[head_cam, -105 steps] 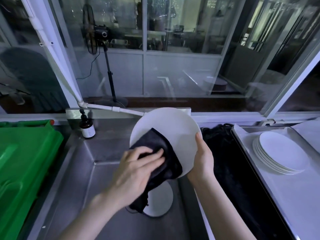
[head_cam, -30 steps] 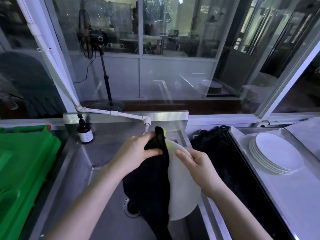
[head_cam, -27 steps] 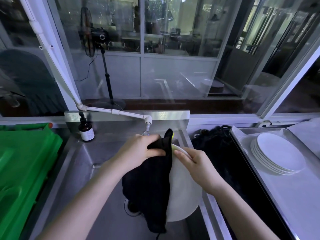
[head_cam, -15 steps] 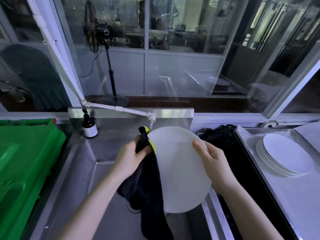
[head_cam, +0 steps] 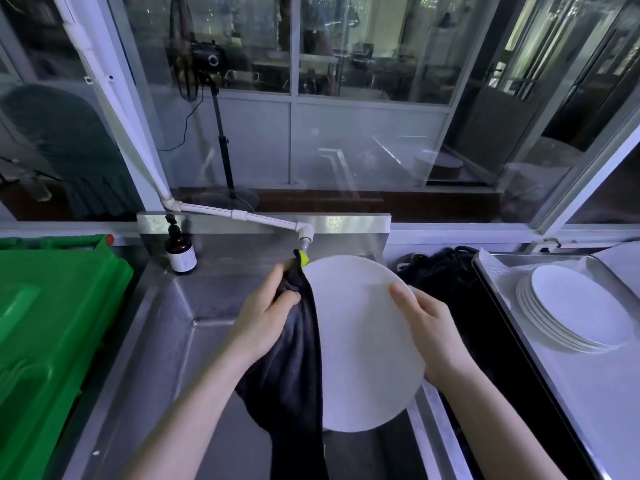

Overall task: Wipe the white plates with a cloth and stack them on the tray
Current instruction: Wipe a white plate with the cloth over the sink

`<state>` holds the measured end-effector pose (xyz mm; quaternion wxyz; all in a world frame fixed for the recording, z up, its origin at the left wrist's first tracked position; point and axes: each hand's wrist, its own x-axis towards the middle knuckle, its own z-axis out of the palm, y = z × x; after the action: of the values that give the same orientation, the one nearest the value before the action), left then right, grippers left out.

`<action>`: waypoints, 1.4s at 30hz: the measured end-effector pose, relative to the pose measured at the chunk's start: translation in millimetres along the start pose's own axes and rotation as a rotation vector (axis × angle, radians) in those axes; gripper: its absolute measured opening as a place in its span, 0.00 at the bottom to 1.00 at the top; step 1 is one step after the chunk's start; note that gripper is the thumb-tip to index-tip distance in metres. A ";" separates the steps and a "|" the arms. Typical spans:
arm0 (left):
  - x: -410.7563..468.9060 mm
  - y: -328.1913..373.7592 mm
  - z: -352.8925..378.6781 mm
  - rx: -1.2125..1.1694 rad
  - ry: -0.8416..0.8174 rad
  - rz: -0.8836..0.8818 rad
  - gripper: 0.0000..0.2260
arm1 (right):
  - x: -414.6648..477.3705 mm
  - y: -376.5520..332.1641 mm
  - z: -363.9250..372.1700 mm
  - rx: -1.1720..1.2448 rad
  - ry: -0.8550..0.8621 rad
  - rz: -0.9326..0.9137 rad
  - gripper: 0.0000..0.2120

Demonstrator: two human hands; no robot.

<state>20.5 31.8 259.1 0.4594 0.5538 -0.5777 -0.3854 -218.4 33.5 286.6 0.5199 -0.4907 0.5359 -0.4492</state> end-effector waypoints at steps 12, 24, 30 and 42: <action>7.5 -9.1 3.4 -0.028 0.070 -0.056 0.12 | 10.7 -15.2 7.9 -0.314 -0.089 -0.191 0.24; -12.5 -15.9 2.4 -0.265 0.431 -0.189 0.05 | 6.0 -21.7 1.5 -0.051 -0.131 -0.121 0.08; -0.3 19.4 4.4 0.203 0.032 0.201 0.09 | 27.1 -44.9 20.9 -0.826 -0.407 -0.340 0.22; -18.9 -11.6 -0.2 -0.189 0.317 -0.166 0.05 | 6.4 -9.5 18.2 -0.325 -0.049 -0.231 0.26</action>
<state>23.3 49.5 246.1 0.5612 0.6079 -0.4116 -0.3824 -199.6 26.6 294.2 0.3917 -0.6370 0.5288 -0.4015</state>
